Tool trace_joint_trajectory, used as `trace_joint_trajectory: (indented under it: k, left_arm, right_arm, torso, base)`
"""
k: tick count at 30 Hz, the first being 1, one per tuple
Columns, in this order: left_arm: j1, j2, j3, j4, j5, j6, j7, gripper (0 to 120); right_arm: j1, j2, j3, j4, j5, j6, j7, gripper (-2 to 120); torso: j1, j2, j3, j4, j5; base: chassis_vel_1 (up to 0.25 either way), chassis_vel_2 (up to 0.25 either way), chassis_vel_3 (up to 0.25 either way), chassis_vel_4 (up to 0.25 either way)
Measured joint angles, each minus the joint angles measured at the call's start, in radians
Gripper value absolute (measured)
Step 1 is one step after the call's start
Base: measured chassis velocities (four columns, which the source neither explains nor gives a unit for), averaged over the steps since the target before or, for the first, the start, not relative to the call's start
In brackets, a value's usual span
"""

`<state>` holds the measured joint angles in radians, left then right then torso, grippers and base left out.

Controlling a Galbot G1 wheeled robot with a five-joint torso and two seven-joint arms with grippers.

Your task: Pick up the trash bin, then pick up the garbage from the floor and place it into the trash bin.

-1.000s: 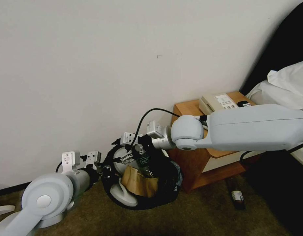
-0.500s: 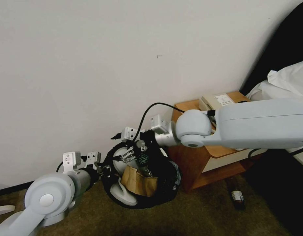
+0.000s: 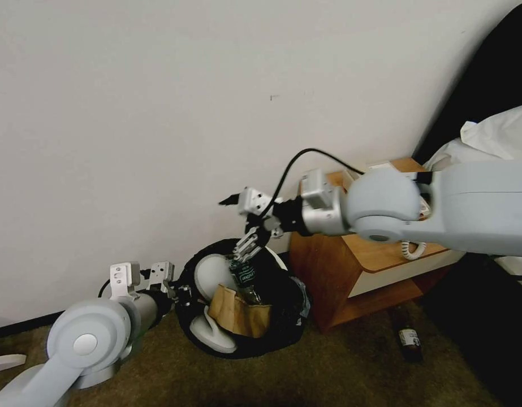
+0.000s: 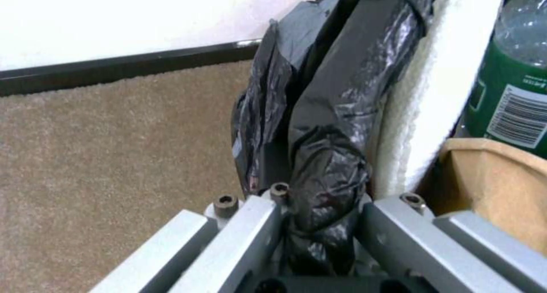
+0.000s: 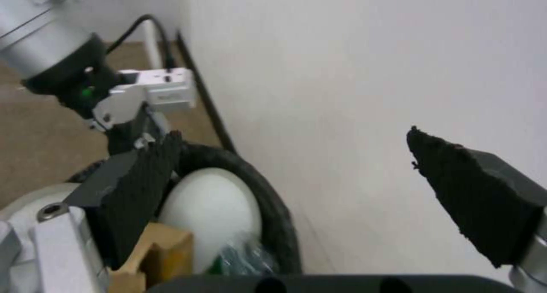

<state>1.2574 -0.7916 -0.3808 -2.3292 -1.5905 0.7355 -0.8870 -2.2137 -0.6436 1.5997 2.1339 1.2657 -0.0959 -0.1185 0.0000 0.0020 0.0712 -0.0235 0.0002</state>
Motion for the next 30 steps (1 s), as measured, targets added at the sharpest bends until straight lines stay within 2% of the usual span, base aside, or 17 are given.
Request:
trace_joint_trajectory:
  k: [1, 2, 4, 5, 7, 9, 10, 11, 13, 21, 27, 28, 30]
  left_arm:
    - [0.006, -0.001, -0.003, 0.002, 0.008, 0.0, 0.006, 0]
    - [0.006, -0.001, -0.003, 0.002, 0.008, 0.0, 0.006, 0]
    - [0.012, -0.002, -0.006, 0.003, 0.018, 0.0, 0.012, 0]
    - [0.012, -0.002, -0.006, 0.003, 0.018, 0.0, 0.012, 0]
    - [0.015, -0.005, -0.008, 0.003, 0.024, 0.0, 0.016, 0]
    - [0.015, -0.005, -0.008, 0.003, 0.025, 0.0, 0.016, 0]
    - [0.017, -0.006, -0.011, 0.004, 0.034, 0.0, 0.019, 0]
    - [0.017, -0.006, -0.011, 0.004, 0.034, 0.0, 0.019, 0]
    - [0.019, -0.006, -0.016, 0.005, 0.046, 0.0, 0.026, 0]
    - [0.029, -0.014, -0.028, 0.001, 0.071, 0.0, 0.03, 0]
    - [0.03, -0.028, -0.03, 0.001, 0.083, 0.0, 0.03, 0]
    - [0.03, -0.028, -0.03, 0.001, 0.083, 0.0, 0.03, 0]
    - [0.031, -0.04, -0.03, 0.004, 0.084, 0.0, 0.027, 0]
  right_arm:
    - [0.031, 0.047, -0.009, 0.022, 0.005, -0.008, 0.003, 100]
    - [0.031, 0.047, -0.009, 0.022, 0.005, -0.008, 0.003, 100]
    - [0.082, 0.128, -0.022, 0.053, 0.013, -0.023, 0.01, 100]
    - [0.082, 0.128, -0.022, 0.053, 0.013, -0.023, 0.01, 100]
    - [0.123, 0.198, -0.033, 0.081, 0.018, -0.039, 0.019, 100]
    - [0.124, 0.201, -0.034, 0.082, 0.018, -0.04, 0.019, 100]
    - [0.157, 0.264, -0.043, 0.107, 0.018, -0.055, 0.022, 100]
    - [0.157, 0.264, -0.043, 0.107, 0.018, -0.055, 0.022, 100]
    - [0.186, 0.331, -0.047, 0.135, 0.018, -0.071, 0.023, 100]
    - [0.204, 0.431, -0.046, 0.172, 0.003, -0.089, 0.04, 100]
    - [0.213, 0.565, -0.039, 0.208, -0.02, -0.107, 0.054, 100]
    - [0.213, 0.565, -0.039, 0.208, -0.02, -0.107, 0.054, 100]
    - [0.212, 0.64, -0.034, 0.231, -0.041, -0.116, 0.057, 100]
  torso:
    - [0.0, 0.0, 0.0, 0.0, 0.0]
    - [0.0, 0.0, 0.0, 0.0, 0.0]
    - [0.0, 0.0, 0.0, -0.0002, 0.0]
    - [0.0, 0.0, 0.0, -0.0002, 0.0]
    - [0.0, 0.0, 0.0, -0.0003, 0.0]
    - [0.0, 0.0, 0.0, -0.0003, 0.0]
    - [0.0, 0.0, 0.0, -0.0001, 0.0]
    - [0.0, 0.0, 0.0, -0.0001, 0.0]
    - [0.0, 0.0, 0.0, 0.0, -0.0001]
    - [0.0, 0.0, 0.0, 0.0003, -0.0003]
    - [0.0, 0.0, 0.0, -0.0001, -0.0001]
    - [0.0, 0.0, 0.0, -0.0001, -0.0001]
    - [0.0, 0.0, 0.0, 0.0, -0.0002]
  base:
    - [0.0, 0.0, 0.0, 0.0]
    - [0.0, 0.0, 0.0, 0.0]
    - [0.0, 0.0, 0.0, 0.0]
    - [0.0, 0.0, 0.0, 0.0]
    - [0.0, 0.0, 0.0, 0.0]
    - [0.0, 0.0, 0.0, 0.0]
    - [0.0, 0.0, 0.0, 0.0]
    - [0.0, 0.0, 0.0, 0.0]
    - [0.0, 0.0, 0.0, 0.0]
    - [0.0, 0.0, 0.0, 0.0]
    - [0.0, 0.0, 0.0, 0.0]
    - [0.0, 0.0, 0.0, 0.0]
    - [0.0, 0.0, 0.0, 0.0]
